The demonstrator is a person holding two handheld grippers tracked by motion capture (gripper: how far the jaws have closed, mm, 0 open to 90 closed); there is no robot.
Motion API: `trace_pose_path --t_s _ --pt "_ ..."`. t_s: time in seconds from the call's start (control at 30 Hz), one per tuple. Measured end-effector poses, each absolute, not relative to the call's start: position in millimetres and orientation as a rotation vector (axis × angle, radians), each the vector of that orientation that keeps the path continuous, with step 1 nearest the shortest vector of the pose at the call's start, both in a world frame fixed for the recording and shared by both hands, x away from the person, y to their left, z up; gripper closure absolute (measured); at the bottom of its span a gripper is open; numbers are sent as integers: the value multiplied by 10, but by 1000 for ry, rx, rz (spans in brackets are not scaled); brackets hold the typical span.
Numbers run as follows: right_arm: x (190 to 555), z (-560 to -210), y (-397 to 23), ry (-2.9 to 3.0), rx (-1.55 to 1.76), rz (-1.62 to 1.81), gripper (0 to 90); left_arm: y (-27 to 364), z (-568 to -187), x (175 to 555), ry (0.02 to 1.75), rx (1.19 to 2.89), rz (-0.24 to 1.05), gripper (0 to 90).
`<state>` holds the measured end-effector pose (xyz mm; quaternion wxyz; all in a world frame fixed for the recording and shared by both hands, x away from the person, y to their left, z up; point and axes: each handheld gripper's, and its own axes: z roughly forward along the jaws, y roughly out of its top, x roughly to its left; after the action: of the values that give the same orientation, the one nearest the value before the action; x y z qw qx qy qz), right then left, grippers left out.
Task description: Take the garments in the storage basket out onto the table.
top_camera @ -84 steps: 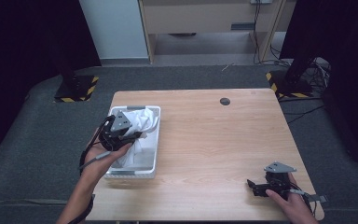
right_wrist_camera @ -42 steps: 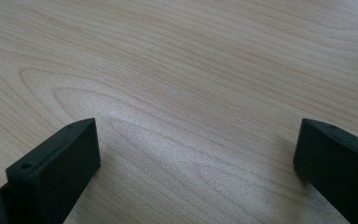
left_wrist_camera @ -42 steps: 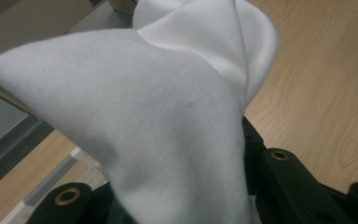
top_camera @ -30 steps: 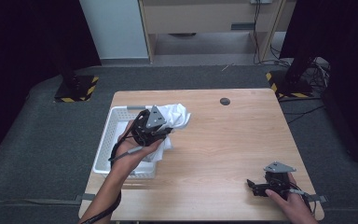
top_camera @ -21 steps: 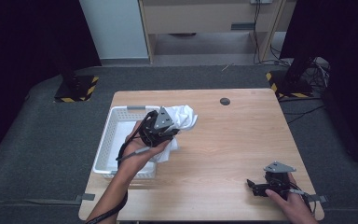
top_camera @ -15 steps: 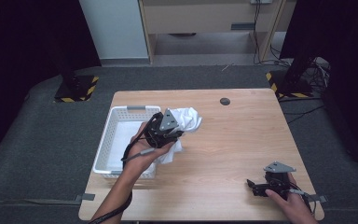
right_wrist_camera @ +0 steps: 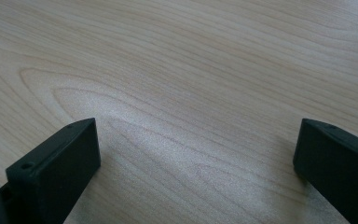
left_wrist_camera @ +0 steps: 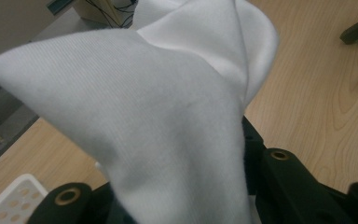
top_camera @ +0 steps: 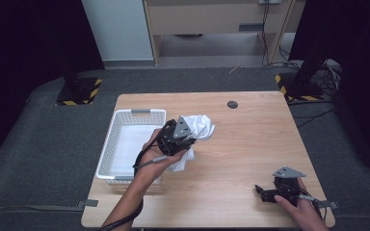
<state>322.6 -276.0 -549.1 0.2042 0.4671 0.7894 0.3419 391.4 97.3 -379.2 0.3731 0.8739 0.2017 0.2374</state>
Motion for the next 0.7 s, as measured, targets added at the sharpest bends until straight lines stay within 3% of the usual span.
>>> trace_pose_path --t_s 0.7 --pt "3222 -5491 -2759 2200 1304 953 6 715 -4194 3960 509 2261 538 698"
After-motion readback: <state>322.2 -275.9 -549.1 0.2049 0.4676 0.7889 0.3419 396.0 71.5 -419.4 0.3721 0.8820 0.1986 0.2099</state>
